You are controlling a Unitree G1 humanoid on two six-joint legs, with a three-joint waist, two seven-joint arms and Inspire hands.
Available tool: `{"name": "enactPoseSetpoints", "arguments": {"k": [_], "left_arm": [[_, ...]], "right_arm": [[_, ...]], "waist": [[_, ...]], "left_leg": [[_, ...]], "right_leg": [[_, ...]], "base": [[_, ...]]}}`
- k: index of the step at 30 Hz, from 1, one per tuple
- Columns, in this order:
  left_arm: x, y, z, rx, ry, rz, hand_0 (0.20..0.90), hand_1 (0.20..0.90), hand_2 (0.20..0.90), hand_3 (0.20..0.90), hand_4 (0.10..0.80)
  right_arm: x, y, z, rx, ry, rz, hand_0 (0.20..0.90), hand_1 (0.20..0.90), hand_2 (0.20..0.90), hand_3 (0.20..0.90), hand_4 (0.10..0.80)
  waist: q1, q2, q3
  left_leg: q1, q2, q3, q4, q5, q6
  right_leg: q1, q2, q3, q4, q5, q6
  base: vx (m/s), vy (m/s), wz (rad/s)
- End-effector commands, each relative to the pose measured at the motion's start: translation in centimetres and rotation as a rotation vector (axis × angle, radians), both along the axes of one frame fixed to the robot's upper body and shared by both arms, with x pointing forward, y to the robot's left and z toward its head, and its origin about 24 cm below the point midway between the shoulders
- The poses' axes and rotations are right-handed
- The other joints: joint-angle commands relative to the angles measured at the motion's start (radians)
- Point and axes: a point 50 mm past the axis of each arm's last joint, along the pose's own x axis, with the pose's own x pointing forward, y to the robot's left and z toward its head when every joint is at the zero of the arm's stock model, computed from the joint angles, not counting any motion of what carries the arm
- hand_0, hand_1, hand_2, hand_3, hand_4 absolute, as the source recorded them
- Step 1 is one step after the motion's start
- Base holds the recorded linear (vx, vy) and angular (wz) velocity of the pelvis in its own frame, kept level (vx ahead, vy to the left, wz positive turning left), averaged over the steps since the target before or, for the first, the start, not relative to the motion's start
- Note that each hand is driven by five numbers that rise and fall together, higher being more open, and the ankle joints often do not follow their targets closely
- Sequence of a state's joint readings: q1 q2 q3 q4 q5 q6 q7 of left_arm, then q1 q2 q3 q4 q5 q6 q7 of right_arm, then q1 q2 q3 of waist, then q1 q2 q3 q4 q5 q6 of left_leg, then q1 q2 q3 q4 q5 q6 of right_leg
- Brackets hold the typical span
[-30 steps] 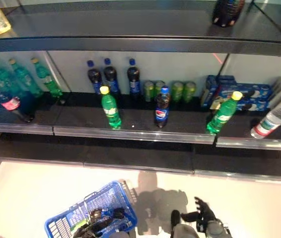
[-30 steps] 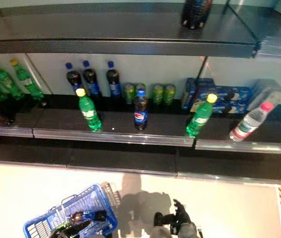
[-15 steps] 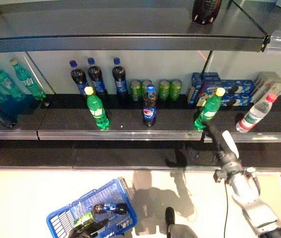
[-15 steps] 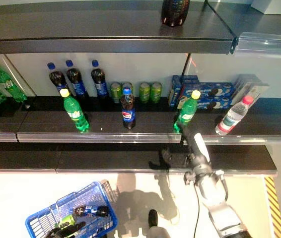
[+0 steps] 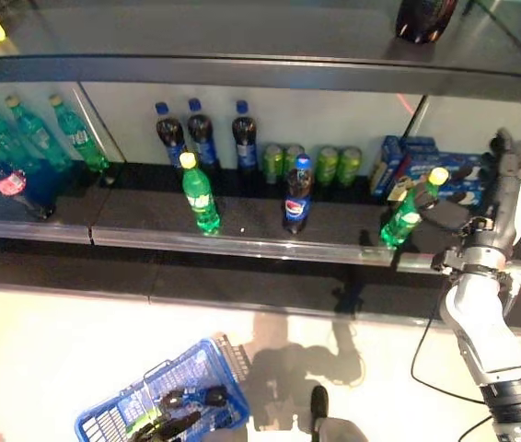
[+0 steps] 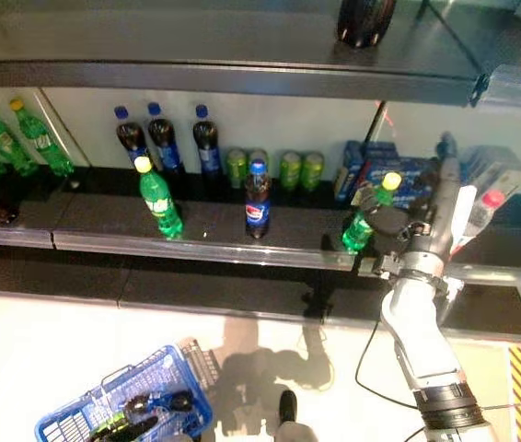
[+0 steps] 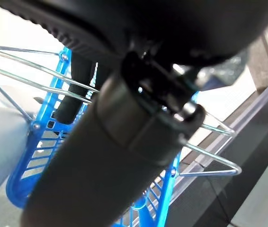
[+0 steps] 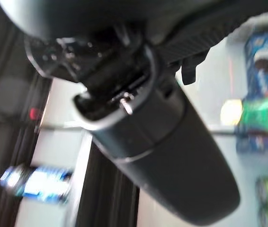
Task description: Pick up the drink and place into the basket.
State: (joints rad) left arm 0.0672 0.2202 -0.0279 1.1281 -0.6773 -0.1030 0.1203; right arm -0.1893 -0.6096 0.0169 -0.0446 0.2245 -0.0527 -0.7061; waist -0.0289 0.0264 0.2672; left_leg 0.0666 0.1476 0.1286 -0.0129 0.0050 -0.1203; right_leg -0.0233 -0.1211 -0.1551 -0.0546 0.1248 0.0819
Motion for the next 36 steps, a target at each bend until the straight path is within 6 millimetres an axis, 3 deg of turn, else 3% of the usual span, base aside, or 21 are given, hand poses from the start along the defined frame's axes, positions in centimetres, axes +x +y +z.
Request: {"name": "enactPoseSetpoints", "arguments": {"k": [1, 5, 12, 17, 24, 36], "left_arm": [[1.1, -0.2, 0.5, -0.008, -0.091, -0.066, 0.300, 0.300, 0.300, 0.200, 0.100], [1.3, -0.9, 0.4, -0.025, -0.101, -0.069, 0.300, 0.300, 0.300, 0.200, 0.100], [2.0, -1.8, 0.5, -0.057, -0.142, -0.066, 0.300, 0.300, 0.300, 0.200, 0.100], [3.0, -2.4, 0.8, -0.074, -0.176, -0.074, 0.300, 0.300, 0.300, 0.200, 0.100], [5.2, -2.8, 1.6, -0.083, -0.242, -0.094, 0.300, 0.300, 0.300, 0.200, 0.100], [7.1, -2.6, 2.4, -0.078, -0.286, -0.125, 0.300, 0.300, 0.300, 0.200, 0.100]], "right_arm": [[-0.5, -0.3, 6.1, 0.021, -0.353, -0.092, 0.900, 0.900, 0.900, 0.900, 0.800], [-0.6, -0.5, 5.3, 0.073, -0.380, -0.178, 0.900, 0.900, 0.900, 0.900, 0.800], [0.1, 0.1, 4.3, 0.114, -0.314, -0.119, 0.900, 0.900, 0.900, 0.900, 0.800], [0.8, 0.6, 4.7, 0.114, -0.317, -0.083, 0.900, 0.900, 0.900, 0.900, 0.800], [1.9, 1.8, 7.5, 0.092, -0.382, -0.020, 0.900, 0.900, 0.900, 0.900, 0.800], [3.7, 1.8, 11.5, 0.153, -0.428, 0.007, 0.900, 0.900, 0.900, 0.900, 0.800]], "waist": [[0.006, -0.018, 0.008], [-0.001, 0.001, 0.039], [-0.015, 0.039, 0.077], [-0.019, 0.055, 0.108], [-0.009, 0.067, 0.177], [0.022, 0.075, 0.229]], "left_leg": [[-0.106, 0.027, -0.016, 0.211, -0.063, 0.028], [-0.127, 0.012, -0.025, 0.230, -0.060, 0.033], [-0.145, -0.010, -0.021, 0.243, -0.053, 0.038], [-0.173, -0.018, -0.027, 0.268, -0.050, 0.038], [-0.240, -0.022, -0.040, 0.298, -0.028, 0.038], [-0.308, -0.021, -0.064, 0.336, 0.014, 0.033]], "right_leg": [[-0.058, -0.076, -0.004, 0.239, -0.158, 0.004], [-0.075, -0.083, 0.004, 0.256, -0.159, -0.002], [-0.087, -0.095, 0.020, 0.261, -0.157, -0.005], [-0.108, -0.100, 0.028, 0.280, -0.159, -0.011], [-0.164, -0.101, 0.031, 0.306, -0.155, -0.022], [-0.213, -0.093, 0.021, 0.338, -0.155, -0.039]], "base": [[-0.053, 0.027, 0.04], [-0.049, 0.042, 0.00], [-0.034, 0.058, -0.05], [-0.040, 0.030, -0.02], [-0.082, -0.016, -0.01], [-0.012, -0.013, 0.00]]}}
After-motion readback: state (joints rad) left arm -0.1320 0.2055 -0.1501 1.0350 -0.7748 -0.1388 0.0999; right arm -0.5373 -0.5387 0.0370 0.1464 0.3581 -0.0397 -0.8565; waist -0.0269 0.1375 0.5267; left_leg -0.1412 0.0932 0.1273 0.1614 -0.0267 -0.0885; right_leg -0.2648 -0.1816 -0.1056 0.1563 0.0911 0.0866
